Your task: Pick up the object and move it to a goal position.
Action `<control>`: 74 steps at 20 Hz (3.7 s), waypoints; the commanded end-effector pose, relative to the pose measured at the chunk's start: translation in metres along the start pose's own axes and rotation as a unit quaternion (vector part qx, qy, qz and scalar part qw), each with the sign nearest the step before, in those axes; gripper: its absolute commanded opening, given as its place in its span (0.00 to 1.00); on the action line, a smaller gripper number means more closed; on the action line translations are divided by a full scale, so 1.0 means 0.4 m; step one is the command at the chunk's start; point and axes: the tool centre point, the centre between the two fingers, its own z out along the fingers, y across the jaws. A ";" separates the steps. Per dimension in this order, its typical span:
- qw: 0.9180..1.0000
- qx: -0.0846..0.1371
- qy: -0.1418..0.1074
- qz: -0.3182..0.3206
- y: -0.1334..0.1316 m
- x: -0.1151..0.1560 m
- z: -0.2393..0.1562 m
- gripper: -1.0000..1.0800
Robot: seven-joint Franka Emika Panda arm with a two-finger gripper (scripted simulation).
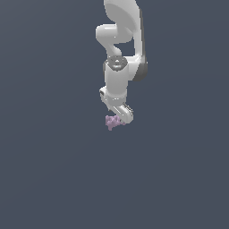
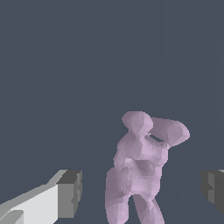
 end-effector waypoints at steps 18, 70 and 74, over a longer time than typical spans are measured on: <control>0.991 0.005 0.001 0.132 0.039 -0.037 0.015 0.96; 0.973 0.196 0.082 0.092 -0.238 0.121 -0.049 0.00; 0.959 0.251 0.105 0.080 -0.306 0.155 -0.129 0.00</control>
